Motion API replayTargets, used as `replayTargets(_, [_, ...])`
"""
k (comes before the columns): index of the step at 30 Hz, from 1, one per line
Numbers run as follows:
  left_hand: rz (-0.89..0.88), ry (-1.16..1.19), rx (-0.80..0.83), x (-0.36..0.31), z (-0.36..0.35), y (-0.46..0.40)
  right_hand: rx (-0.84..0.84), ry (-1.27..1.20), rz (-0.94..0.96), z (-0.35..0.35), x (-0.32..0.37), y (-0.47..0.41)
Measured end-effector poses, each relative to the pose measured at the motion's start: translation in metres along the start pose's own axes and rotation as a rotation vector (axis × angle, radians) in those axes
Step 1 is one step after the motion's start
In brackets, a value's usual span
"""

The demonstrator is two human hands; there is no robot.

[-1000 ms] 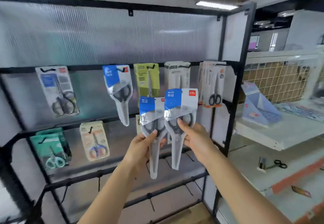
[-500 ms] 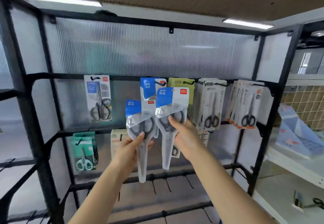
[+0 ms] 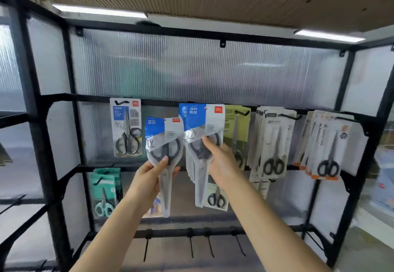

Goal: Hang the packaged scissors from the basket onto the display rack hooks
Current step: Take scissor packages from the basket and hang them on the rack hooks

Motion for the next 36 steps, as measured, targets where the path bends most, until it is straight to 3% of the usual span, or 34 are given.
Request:
replayTargets(5, [-0.001, -0.031, -0.030, 0.006, 0.009, -0.004, -0.033, 0.001, -0.076, 0.011, -0.019, -0.003])
replayTargets(21, [0.001, -0.040, -0.042, 0.012, 0.010, -0.016, -0.195, 0.077, -0.065, 0.019, -0.005, -0.002])
replayTargets(27, [-0.009, -0.043, -0.024, 0.008, 0.008, -0.016, -0.228, 0.043, 0.065, 0.014, 0.018, -0.001])
replayTargets(36, [-0.004, -0.034, -0.018, 0.007, 0.012, -0.015, -0.234, 0.182, 0.128, 0.019, 0.030, -0.004])
Point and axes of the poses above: each hand's wrist, its own y-axis away from the middle knuckle, its own z-axis out of the back of the hand, x = y × z, the point moved 9 cm from there along -y, towards the middle knuckle, and after that the axes turned 1 degree about -x, right-handed, at the moved point
